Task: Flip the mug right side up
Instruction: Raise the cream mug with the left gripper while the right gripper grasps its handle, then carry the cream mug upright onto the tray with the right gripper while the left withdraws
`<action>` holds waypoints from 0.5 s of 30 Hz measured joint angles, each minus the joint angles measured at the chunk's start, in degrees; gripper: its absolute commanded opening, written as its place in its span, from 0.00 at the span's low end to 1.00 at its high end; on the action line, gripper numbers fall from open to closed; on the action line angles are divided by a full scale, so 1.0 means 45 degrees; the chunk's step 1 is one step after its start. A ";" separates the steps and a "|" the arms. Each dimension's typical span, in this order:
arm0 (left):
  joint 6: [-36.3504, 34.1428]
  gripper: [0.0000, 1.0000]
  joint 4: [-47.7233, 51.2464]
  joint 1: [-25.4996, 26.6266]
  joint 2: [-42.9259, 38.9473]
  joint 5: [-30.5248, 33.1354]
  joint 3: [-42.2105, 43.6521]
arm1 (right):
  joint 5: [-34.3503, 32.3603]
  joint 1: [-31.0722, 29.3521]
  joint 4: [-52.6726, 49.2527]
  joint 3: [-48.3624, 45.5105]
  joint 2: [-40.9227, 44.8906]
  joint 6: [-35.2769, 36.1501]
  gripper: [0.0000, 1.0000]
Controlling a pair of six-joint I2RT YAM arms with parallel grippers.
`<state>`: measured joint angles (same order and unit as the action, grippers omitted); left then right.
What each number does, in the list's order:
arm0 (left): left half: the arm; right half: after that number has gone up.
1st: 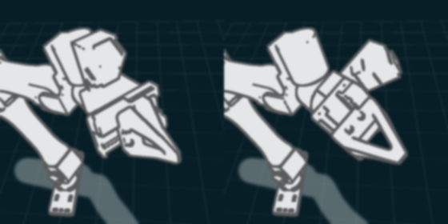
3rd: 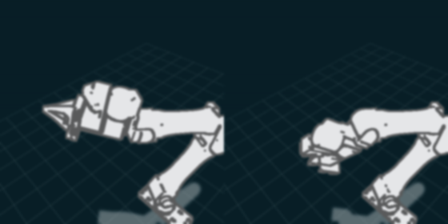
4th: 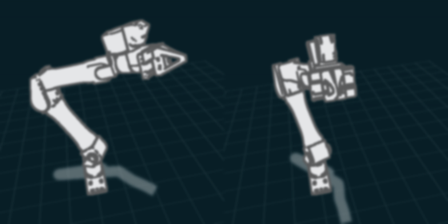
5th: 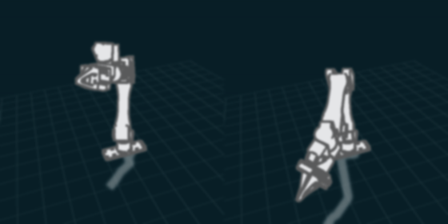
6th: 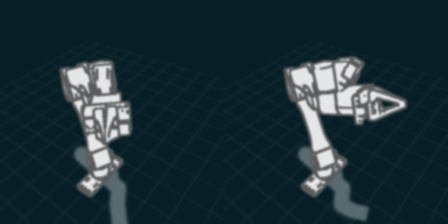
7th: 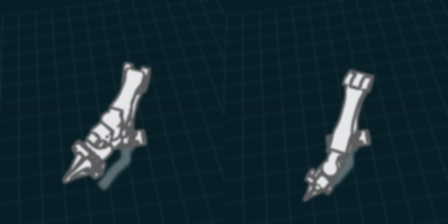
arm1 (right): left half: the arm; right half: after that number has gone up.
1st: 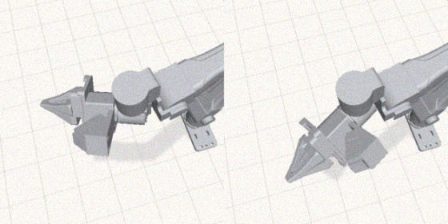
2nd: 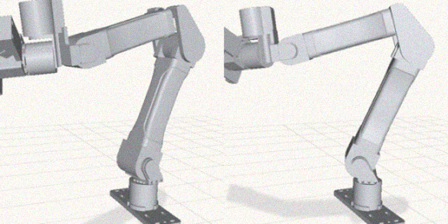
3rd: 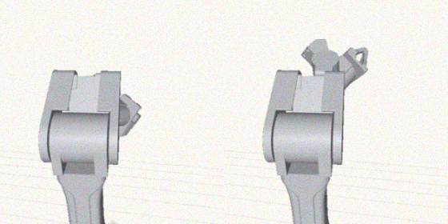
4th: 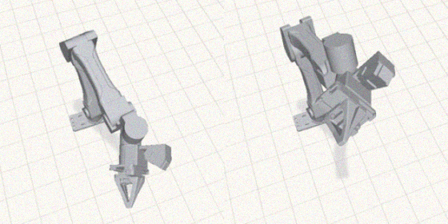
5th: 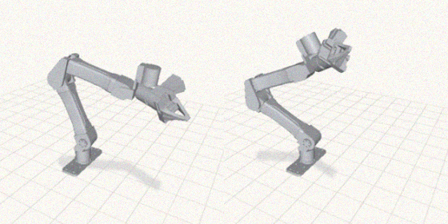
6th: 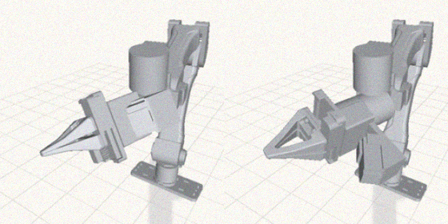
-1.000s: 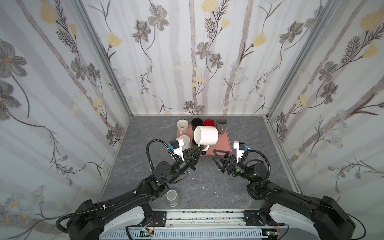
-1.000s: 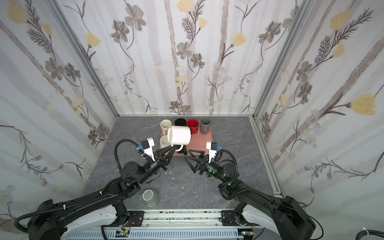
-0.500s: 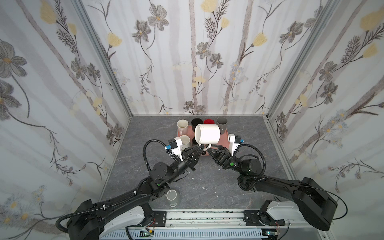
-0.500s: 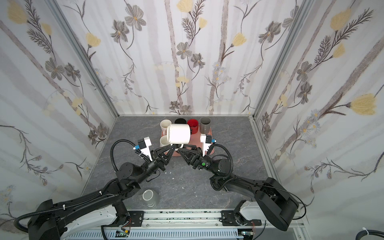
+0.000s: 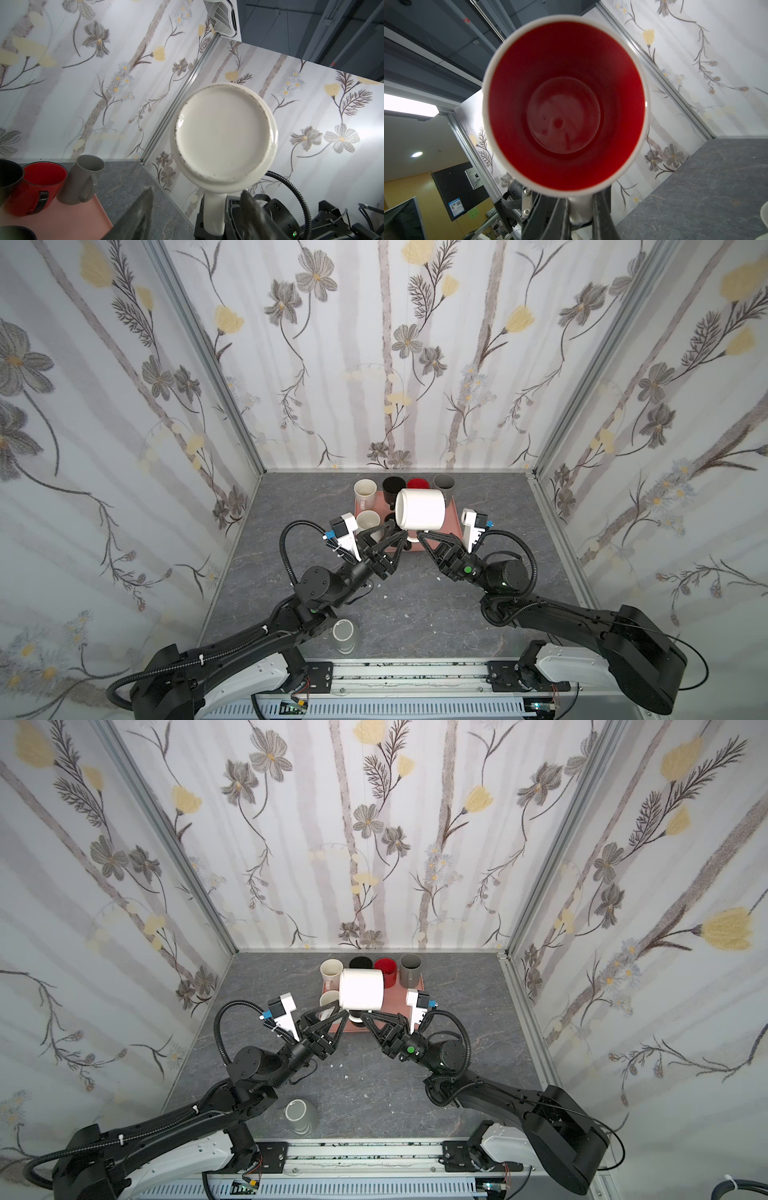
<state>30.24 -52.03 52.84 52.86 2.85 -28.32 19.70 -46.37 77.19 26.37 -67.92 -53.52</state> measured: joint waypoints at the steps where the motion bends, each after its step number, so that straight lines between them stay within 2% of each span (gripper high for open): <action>1: 0.0024 1.00 0.0039 0.0000 -0.0107 0.0131 0.0078 | -0.0155 0.0034 -0.0525 -0.0073 0.0350 0.0185 0.00; 6: 0.0165 1.00 0.0806 0.0000 -0.0933 0.0826 0.0403 | -0.1277 0.0291 -0.4459 -0.0092 0.2191 0.1486 0.00; 9: 0.0112 1.00 0.1651 0.0000 -0.1593 0.1277 0.0427 | -0.2118 0.0583 -0.7849 0.0355 0.2948 0.2409 0.00; 12: -0.0015 1.00 0.2506 0.0000 -0.2409 0.1744 0.0651 | -0.2914 0.1078 -1.1370 0.1141 0.3026 0.3434 0.00; 15: -0.0068 1.00 0.3468 0.0000 -0.3415 0.2225 0.1035 | -0.3672 0.1681 -1.4464 0.1987 0.2307 0.4522 0.00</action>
<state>29.93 -36.42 52.84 37.50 12.86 -23.66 3.18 -38.81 12.10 35.31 -57.54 -33.17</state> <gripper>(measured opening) 0.994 0.112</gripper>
